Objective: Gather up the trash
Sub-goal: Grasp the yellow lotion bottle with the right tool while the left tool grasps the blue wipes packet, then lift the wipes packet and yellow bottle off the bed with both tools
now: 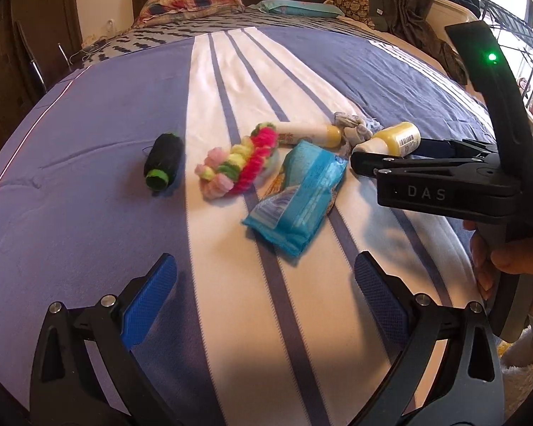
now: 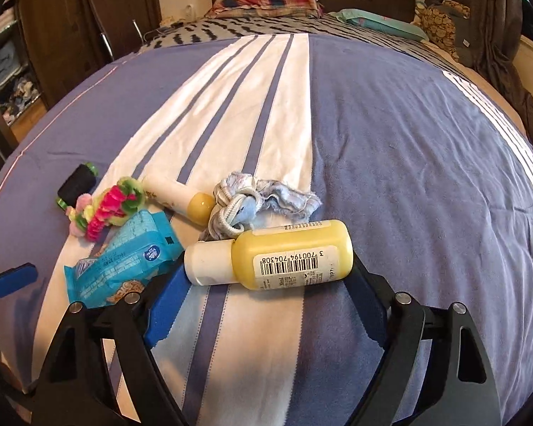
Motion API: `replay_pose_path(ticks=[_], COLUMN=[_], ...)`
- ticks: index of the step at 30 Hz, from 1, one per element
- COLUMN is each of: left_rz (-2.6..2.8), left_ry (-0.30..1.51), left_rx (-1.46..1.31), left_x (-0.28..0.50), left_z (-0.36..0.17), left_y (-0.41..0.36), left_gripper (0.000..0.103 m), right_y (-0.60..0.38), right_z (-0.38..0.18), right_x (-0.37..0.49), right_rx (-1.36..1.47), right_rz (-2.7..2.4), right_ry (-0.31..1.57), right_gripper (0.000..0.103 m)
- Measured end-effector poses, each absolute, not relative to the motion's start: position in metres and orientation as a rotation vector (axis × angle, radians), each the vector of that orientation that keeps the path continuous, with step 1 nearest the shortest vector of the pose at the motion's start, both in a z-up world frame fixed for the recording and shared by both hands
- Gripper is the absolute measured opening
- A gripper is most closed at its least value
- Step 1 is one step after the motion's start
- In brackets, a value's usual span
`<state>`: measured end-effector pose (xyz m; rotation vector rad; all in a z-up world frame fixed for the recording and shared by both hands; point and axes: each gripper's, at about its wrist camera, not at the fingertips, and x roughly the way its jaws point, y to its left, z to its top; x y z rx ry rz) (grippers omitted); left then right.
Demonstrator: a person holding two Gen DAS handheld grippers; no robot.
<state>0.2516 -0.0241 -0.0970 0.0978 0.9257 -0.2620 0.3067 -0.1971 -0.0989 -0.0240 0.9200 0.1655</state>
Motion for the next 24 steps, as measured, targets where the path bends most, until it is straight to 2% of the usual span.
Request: replay_pose_path(ticks=[11, 13, 15, 18, 24], left_rz=[-0.298, -0.296, -0.292, -0.298, -0.319], left_ry=[0.941, 0.937, 0.933, 0.936, 0.945], left_rx=[0.117, 0.117, 0.119, 0.125, 0.135], left_x=[0.291, 0.296, 0.296, 0.289, 0.255], left_z=[-0.111, -0.11, -0.108, -0.105, -0.102], left_y=[-0.045, -0.046, -0.047, -0.046, -0.044], left_gripper=[0.089, 0.08, 0.061, 0.044, 0.041], right_y=[-0.237, -0.241, -0.245, -0.249, -0.249], right_z=[-0.082, -0.081, -0.081, -0.079, -0.075], right_x=[0.289, 0.286, 0.284, 0.278, 0.252], right_rx=[0.024, 0.031, 0.038, 0.045, 0.049], right_rz=[0.144, 0.143, 0.137, 0.135, 0.148], right_ry=[0.867, 0.865, 0.863, 0.859, 0.857], right_gripper=[0.084, 0.084, 0.084, 0.084, 0.084])
